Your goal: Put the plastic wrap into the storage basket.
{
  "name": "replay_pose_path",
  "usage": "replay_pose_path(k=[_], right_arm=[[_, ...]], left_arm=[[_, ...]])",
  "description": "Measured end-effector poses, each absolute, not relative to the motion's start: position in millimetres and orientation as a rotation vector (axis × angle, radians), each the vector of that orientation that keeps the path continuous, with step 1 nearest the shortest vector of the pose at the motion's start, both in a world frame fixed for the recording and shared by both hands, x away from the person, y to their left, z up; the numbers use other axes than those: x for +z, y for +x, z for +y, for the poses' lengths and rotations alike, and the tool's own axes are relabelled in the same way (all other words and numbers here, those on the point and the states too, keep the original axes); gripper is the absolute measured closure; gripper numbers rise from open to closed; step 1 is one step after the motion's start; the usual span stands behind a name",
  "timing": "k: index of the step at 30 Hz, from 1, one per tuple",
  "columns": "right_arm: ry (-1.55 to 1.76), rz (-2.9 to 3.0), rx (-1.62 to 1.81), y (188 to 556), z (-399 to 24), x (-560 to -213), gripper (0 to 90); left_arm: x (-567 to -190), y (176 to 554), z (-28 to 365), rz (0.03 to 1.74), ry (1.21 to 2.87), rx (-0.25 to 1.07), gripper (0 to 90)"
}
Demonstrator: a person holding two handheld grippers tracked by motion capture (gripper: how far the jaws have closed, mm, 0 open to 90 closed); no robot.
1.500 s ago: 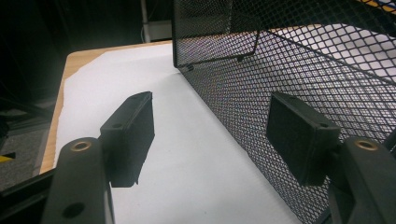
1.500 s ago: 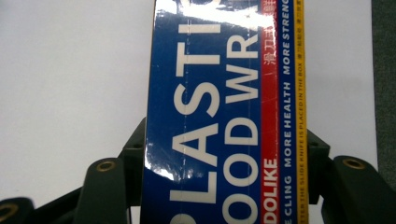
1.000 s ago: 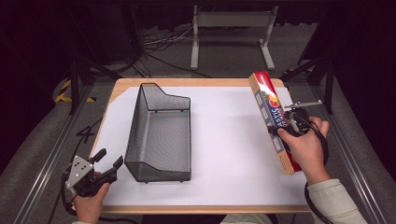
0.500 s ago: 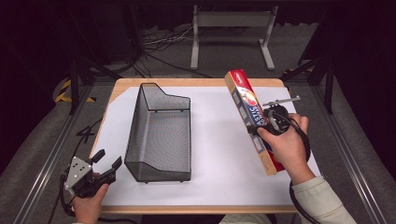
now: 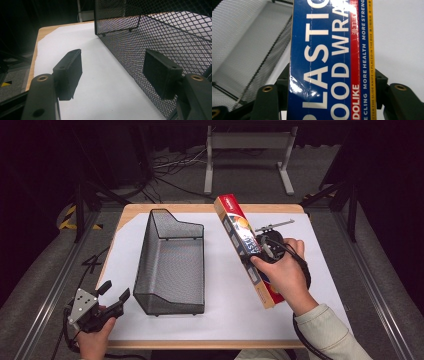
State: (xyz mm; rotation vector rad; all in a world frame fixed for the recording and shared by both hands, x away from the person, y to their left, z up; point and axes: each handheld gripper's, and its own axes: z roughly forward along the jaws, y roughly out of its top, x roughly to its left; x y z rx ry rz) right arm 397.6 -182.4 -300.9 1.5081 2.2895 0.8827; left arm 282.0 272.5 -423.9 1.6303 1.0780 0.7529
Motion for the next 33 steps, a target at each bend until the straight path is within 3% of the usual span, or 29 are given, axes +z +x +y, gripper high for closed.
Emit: replay_pose_path(k=[33], right_arm=[[1.459, 2.427, 0.904, 401, -91, -293, 40.3]], left_arm=[[-424, 288, 268, 1.061, 1.639, 0.739, 32.4]])
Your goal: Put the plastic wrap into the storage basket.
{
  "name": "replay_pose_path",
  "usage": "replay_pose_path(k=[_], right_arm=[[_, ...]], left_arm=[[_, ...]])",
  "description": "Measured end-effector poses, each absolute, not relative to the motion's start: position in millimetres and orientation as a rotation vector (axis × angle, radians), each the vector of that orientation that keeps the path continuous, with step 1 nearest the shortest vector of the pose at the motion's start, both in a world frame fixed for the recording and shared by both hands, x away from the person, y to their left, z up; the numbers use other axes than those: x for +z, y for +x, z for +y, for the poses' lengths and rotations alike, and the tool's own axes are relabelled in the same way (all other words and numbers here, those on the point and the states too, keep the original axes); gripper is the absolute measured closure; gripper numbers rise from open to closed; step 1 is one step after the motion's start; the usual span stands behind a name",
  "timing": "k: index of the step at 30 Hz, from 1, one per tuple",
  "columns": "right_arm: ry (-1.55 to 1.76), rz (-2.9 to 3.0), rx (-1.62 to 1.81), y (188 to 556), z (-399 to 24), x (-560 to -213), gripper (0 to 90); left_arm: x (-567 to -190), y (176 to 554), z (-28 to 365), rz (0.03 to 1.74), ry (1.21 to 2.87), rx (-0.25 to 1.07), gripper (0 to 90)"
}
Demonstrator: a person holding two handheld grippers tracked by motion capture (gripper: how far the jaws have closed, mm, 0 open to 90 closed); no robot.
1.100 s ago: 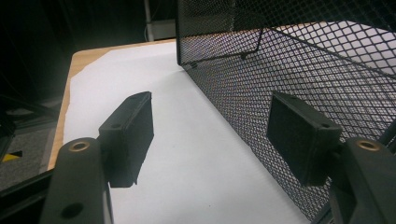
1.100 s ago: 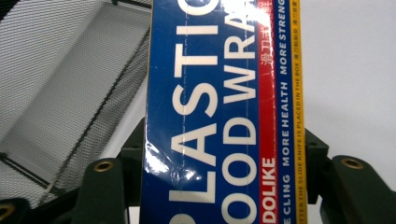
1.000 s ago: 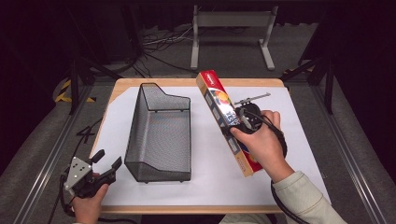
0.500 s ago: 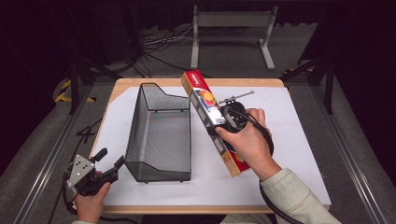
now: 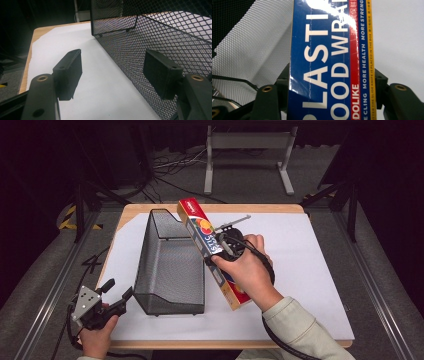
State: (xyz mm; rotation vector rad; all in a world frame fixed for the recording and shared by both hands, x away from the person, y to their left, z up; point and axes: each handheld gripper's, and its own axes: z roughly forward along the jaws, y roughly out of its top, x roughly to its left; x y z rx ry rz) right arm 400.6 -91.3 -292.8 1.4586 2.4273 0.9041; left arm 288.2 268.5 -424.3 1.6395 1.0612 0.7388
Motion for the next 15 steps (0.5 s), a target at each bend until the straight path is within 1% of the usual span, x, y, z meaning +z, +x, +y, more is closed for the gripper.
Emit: replay_pose_path(k=[15], right_arm=[[1.46, 2.485, 0.912, 404, -56, -305, 40.2]], left_arm=[[-425, 289, 268, 1.058, 1.644, 0.736, 32.4]])
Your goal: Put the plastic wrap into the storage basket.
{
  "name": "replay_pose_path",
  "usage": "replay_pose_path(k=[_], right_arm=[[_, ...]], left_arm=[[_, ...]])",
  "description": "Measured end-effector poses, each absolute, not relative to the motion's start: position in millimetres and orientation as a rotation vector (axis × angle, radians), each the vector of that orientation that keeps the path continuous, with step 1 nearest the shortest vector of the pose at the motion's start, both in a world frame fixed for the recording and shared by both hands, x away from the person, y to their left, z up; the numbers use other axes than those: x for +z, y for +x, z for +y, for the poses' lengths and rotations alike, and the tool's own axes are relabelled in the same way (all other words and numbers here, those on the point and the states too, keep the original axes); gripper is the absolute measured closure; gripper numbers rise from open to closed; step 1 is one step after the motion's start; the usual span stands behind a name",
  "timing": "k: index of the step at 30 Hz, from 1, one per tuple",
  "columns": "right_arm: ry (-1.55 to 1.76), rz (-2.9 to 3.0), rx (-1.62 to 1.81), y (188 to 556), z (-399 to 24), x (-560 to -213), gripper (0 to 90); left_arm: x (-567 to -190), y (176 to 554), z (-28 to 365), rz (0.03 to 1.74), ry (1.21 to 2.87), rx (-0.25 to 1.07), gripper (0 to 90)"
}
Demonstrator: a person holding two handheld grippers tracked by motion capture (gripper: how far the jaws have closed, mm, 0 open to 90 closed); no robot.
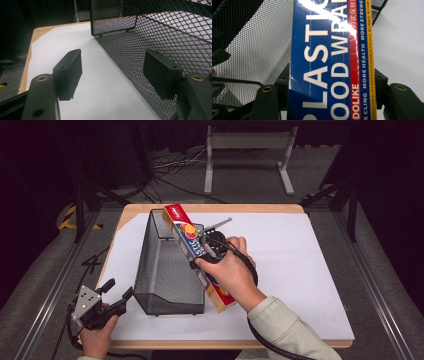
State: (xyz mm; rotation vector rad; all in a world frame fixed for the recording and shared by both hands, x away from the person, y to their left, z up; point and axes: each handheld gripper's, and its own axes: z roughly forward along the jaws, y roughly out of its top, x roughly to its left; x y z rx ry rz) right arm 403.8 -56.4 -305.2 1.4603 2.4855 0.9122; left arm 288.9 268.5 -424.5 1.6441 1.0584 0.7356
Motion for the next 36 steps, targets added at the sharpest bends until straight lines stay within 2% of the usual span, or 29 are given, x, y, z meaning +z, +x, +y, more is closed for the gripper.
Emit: replay_pose_path(k=[10, 36], right_arm=[[1.48, 2.516, 0.808, 405, -34, -319, 40.1], [1.568, 2.562, 0.632, 421, -8, -339, 39.6]], left_arm=[[-425, 288, 269, 1.065, 1.636, 0.736, 32.4], [-426, 282, 276, 1.082, 1.628, 0.745, 32.4]])
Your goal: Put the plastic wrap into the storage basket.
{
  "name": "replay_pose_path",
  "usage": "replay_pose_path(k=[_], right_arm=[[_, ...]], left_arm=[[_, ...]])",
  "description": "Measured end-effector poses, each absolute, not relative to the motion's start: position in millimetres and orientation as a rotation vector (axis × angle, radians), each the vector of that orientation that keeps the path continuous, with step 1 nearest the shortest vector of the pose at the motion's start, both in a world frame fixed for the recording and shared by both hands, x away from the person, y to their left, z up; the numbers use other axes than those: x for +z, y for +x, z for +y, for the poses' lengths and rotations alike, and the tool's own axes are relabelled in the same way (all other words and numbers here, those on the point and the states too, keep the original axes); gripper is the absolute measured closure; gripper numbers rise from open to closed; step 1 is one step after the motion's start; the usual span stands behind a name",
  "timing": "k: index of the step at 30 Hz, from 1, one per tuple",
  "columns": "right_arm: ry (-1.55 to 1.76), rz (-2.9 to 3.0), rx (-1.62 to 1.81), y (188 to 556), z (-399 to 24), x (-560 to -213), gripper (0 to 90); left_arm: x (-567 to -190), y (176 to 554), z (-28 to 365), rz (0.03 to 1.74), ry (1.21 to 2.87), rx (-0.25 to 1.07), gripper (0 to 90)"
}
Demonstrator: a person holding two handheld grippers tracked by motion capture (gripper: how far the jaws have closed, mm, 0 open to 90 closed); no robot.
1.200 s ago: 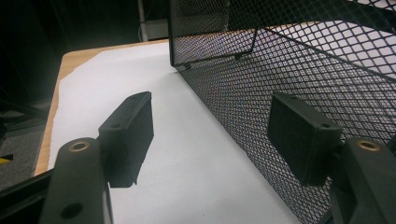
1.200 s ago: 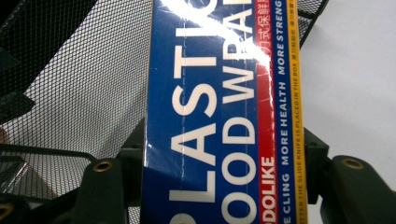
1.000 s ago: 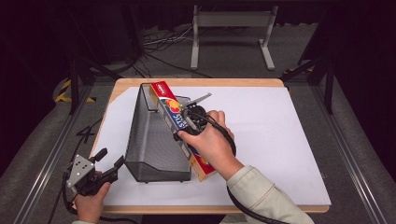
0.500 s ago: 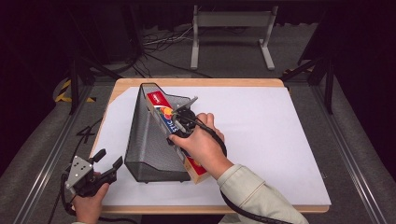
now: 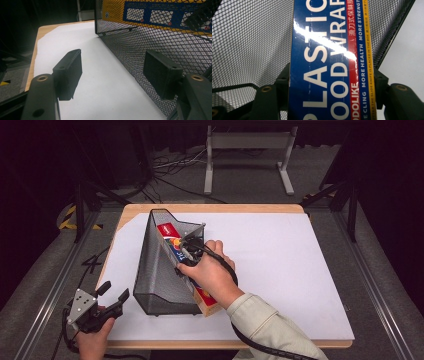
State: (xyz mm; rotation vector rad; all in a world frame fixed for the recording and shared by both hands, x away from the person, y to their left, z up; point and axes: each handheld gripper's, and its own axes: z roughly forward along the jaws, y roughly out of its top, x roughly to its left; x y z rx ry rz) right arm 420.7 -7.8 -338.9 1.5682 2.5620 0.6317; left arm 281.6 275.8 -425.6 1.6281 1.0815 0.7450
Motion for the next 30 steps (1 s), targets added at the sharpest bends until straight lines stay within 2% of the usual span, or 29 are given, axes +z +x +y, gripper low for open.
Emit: replay_pose_path(k=[22, 30], right_arm=[[1.553, 2.572, 0.505, 432, 6, -350, 39.0], [1.456, 2.575, 0.449, 434, 10, -351, 38.8]], left_arm=[[-426, 284, 276, 1.076, 1.633, 0.736, 32.4], [-426, 283, 276, 1.076, 1.63, 0.734, 32.4]])
